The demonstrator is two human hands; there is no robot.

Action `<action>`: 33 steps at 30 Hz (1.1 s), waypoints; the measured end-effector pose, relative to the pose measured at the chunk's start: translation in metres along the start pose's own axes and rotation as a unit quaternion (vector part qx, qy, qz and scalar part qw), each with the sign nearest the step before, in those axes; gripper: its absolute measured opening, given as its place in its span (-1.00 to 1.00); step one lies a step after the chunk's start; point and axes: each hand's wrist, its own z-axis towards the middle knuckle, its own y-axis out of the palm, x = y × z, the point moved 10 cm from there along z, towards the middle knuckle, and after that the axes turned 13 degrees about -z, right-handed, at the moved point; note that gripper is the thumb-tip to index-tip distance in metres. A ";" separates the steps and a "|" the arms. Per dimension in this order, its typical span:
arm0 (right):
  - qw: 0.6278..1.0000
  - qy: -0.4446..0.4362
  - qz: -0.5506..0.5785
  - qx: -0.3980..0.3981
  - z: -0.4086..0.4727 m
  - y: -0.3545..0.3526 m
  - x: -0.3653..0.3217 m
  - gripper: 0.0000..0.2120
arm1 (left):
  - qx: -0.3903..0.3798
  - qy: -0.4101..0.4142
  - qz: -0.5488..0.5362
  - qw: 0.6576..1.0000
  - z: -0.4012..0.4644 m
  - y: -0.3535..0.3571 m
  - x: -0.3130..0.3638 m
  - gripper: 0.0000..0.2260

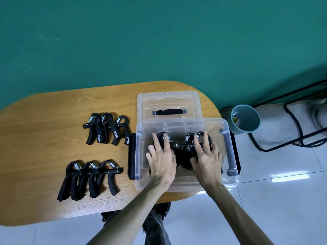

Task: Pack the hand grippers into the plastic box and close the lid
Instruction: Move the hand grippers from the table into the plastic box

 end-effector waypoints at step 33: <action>0.989 -0.091 -0.061 -0.100 0.032 0.067 -0.010 -0.38 | -0.011 -0.031 0.039 0.999 0.021 0.042 -0.024 -0.41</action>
